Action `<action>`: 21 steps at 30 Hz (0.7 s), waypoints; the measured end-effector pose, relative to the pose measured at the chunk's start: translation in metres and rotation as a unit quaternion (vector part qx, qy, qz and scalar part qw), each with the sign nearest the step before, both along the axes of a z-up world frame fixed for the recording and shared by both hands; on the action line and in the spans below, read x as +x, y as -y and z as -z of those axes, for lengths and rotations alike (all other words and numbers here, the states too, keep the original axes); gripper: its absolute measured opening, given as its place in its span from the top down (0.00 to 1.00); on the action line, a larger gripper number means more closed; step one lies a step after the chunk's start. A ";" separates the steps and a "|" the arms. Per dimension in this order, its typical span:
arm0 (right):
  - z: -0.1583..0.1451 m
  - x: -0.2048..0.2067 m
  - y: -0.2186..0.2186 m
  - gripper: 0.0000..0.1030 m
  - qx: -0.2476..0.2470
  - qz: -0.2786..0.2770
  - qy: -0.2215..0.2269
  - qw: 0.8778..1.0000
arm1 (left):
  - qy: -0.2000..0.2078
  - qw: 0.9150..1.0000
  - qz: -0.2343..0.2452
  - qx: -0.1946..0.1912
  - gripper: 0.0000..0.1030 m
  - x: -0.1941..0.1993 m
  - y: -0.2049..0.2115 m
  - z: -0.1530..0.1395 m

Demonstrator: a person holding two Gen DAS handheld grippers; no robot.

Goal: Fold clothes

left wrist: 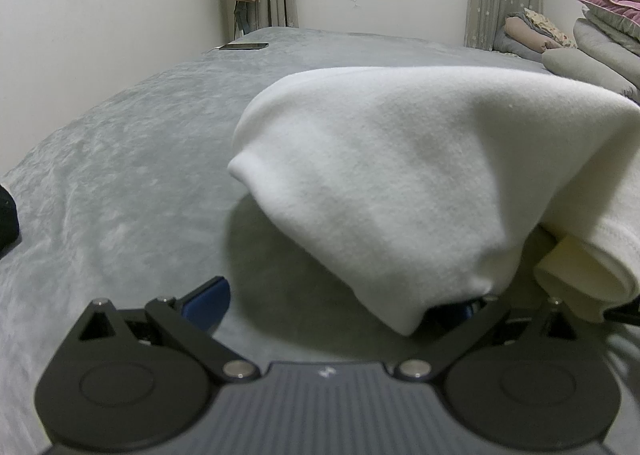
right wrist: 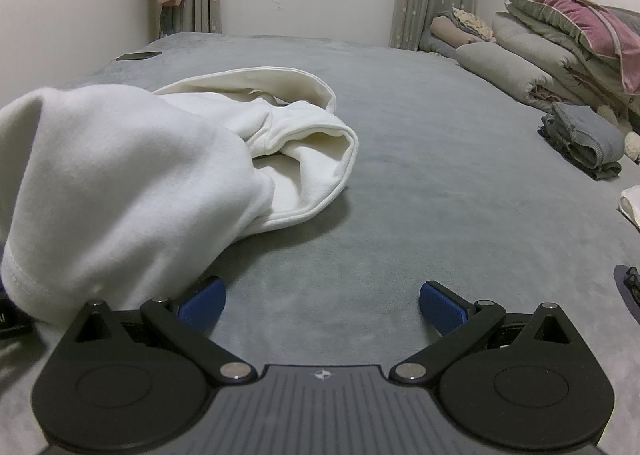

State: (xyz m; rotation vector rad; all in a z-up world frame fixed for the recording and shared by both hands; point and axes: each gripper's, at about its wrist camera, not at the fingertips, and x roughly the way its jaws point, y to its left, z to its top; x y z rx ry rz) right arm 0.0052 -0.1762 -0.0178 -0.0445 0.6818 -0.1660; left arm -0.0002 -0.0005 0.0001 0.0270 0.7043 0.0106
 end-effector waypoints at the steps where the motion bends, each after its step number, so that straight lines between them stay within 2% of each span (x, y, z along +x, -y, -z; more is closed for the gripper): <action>1: 0.000 0.000 0.000 0.00 -0.001 0.000 0.000 1.000 | 0.000 1.000 0.000 0.001 0.00 0.000 0.000 0.000; 21: -0.002 -0.004 0.001 0.00 -0.002 0.000 0.000 1.000 | -0.001 1.000 0.000 0.005 0.00 -0.004 0.003 -0.002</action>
